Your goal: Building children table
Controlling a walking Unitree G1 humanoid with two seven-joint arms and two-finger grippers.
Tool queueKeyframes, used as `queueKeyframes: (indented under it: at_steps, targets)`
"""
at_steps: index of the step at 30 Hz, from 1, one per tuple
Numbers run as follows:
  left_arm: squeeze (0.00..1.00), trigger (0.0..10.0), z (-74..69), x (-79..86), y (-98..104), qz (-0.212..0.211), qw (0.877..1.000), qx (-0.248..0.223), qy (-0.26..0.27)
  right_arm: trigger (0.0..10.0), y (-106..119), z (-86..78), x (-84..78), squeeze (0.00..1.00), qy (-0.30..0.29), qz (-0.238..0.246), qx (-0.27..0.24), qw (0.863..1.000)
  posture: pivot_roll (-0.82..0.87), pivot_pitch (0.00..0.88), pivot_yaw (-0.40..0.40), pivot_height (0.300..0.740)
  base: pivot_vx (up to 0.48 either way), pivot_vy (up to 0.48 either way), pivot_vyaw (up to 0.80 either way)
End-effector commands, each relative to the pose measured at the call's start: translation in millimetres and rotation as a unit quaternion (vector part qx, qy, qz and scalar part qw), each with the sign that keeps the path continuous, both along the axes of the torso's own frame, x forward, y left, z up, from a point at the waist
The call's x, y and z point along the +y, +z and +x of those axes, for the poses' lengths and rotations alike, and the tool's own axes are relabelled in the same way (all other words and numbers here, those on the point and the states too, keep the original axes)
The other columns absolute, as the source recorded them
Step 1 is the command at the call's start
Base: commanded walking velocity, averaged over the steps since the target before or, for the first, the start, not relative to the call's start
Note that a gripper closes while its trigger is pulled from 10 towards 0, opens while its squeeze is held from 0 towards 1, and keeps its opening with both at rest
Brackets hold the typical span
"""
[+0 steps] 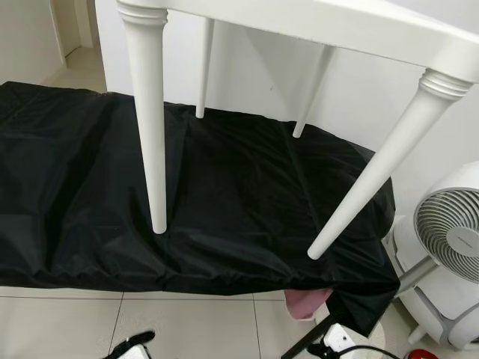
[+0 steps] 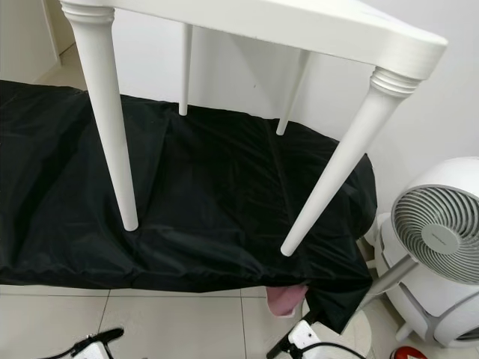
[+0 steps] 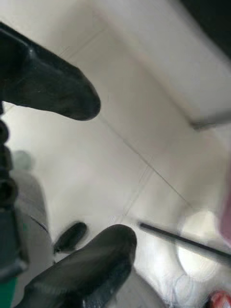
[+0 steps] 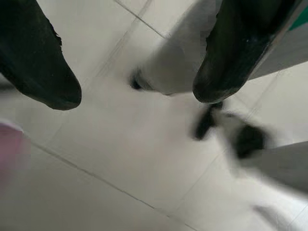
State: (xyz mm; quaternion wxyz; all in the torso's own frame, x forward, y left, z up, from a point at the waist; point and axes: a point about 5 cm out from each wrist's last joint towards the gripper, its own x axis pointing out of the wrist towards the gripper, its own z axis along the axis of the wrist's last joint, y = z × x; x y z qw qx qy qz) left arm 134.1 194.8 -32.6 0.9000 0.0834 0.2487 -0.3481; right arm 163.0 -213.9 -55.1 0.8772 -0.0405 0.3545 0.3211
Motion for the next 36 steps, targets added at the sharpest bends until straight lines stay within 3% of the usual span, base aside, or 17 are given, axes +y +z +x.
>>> queueKeyframes:
  at_steps: [1, 3, 5, 8, 9, 12, 16, 17, 20, 21, 23, 26, 28, 34, 36]
  targets:
    - [0.0, 10.0, -4.1, 2.8, -9, 0.009, 1.0, 0.024, 0.001, 10.0, -6, -4.4, -8.1, 0.0, -0.033, -0.025, 0.017, 0.999, 0.06, 0.0, -0.126, 0.74, 0.0, 0.0, 0.0]
    - [0.0, 10.0, -8.6, 6.3, -26, 0.036, 0.996, 0.063, 0.042, 10.0, -11, -3.4, -10.2, 0.0, -0.099, -0.031, 0.028, 0.994, 0.06, 0.0, -0.126, 0.74, 0.0, 0.0, 0.0]
    - [0.0, 10.0, -11.1, 7.1, -33, 0.044, 0.994, 0.082, 0.058, 10.0, -13, -2.6, -11.7, 0.0, -0.128, -0.032, 0.032, 0.991, 0.06, 0.0, -0.126, 0.74, 0.0, 0.0, 0.0]
    - [0.0, 10.0, -11.4, 16.3, -47, 0.071, 0.978, 0.127, 0.152, 10.0, -20, -5.3, -19.7, 0.0, -0.204, -0.066, 0.049, 0.976, 0.06, 0.0, -0.127, 0.74, 0.0, 0.0, 0.0]
    - [0.0, 10.0, -10.5, 18.9, -50, 0.076, 0.971, 0.136, 0.18, 10.0, -21, -6.9, -21.1, 0.0, -0.218, -0.075, 0.055, 0.971, 0.06, 0.0, -0.125, 0.74, 0.0, 0.0, 0.0]
    - [0.0, 10.0, -10.0, 20.7, -52, 0.08, 0.965, 0.146, 0.201, 10.0, -23, -8.2, -21.7, 0.0, -0.226, -0.082, 0.058, 0.969, 0.06, 0.0, -0.126, 0.74, 0.0, 0.0, 0.0]
    - [0.0, 10.0, -6.3, 26.3, -58, 0.083, 0.934, 0.177, 0.298, 10.0, -29, -14.5, -20.9, 0.0, -0.272, -0.102, 0.078, 0.954, 0.06, 0.0, -0.124, 0.74, 0.0, 0.0, 0.0]
    - [0.0, 10.0, -6.3, 26.3, -58, 0.083, 0.934, 0.177, 0.298, 10.0, -29, -14.5, -20.9, 0.0, -0.272, -0.102, 0.078, 0.954, 0.06, 0.0, -0.124, 0.74, 0.0, 0.0, 0.0]
    - [0.0, 10.0, -5.0, 31.2, -62, 0.09, 0.896, 0.209, 0.382, 10.0, -35, -18.8, -13.7, 0.0, -0.307, -0.117, 0.099, 0.939, 0.05, 0.0, -0.118, 0.74, 0.0, 0.0, 0.0]
    - [0.0, 10.0, -5.0, 31.2, -62, 0.09, 0.896, 0.209, 0.382, 10.0, -35, -18.8, -13.7, 0.0, -0.307, -0.117, 0.099, 0.939, 0.05, 0.0, -0.118, 0.74, 0.0, 0.0, 0.0]
    - [0.0, 10.0, -4.5, 29.8, -64, 0.094, 0.88, 0.224, 0.409, 10.0, -38, -20.3, -7.0, 0.0, -0.318, -0.126, 0.11, 0.933, 0.04, 0.0, -0.114, 0.74, 0.0, 0.0, 0.0]
    - [0.0, 10.0, -4.0, 27.6, -65, 0.096, 0.877, 0.23, 0.411, 10.0, -39, -20.4, -4.2, 0.0, -0.317, -0.132, 0.112, 0.933, 0.05, 0.0, -0.112, 0.74, 0.0, 0.0, 0.0]
    - [0.0, 10.0, -3.5, 20.5, -67, 0.124, 0.883, 0.238, 0.386, 10.0, -41, -21.9, 2.7, 0.0, -0.302, -0.139, 0.119, 0.935, 0.05, 0.0, -0.108, 0.74, 0.0, 0.0, 0.0]
    - [0.0, 10.0, 2.1, 2.3, -69, 0.119, 0.889, 0.252, 0.363, 10.0, -44, -22.8, 16.1, 0.0, -0.291, -0.143, 0.127, 0.937, 0.05, 0.0, -0.073, 0.74, 0.0, 0.0, 0.0]
    - [0.0, 10.0, 5.2, -5.1, -69, 0.129, 0.899, 0.249, 0.335, 10.0, -45, -21.0, 21.9, 0.0, -0.288, -0.142, 0.126, 0.939, 0.04, 0.0, -0.051, 0.74, 0.0, 0.0, 0.0]
